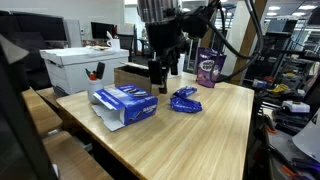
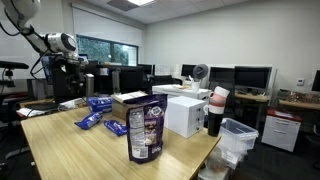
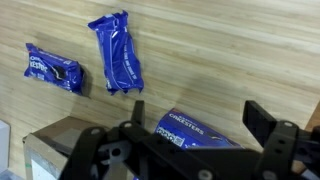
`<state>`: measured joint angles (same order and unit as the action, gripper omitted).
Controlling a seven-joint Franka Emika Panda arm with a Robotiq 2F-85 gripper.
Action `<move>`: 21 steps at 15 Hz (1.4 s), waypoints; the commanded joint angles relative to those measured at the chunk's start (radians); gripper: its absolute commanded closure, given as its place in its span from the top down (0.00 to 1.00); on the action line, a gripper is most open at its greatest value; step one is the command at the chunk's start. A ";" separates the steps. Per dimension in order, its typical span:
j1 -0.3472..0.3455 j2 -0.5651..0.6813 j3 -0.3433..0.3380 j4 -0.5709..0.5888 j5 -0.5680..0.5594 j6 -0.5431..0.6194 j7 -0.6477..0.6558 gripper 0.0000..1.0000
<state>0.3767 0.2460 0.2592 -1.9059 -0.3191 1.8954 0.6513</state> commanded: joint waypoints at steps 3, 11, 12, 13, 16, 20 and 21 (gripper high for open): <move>0.031 0.033 -0.028 0.024 0.012 0.071 0.256 1.00; 0.059 0.090 -0.054 0.083 -0.072 0.020 0.399 1.00; 0.046 0.063 -0.051 0.042 -0.050 0.081 0.397 1.00; 0.050 0.072 -0.052 0.054 -0.051 0.058 0.397 1.00; 0.056 0.088 -0.053 0.075 -0.050 0.038 0.397 1.00; 0.063 0.120 -0.062 0.100 -0.096 0.059 0.396 1.00; 0.066 0.135 -0.065 0.114 -0.111 0.068 0.397 1.00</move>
<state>0.4285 0.3403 0.2087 -1.8309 -0.3814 1.9401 1.0489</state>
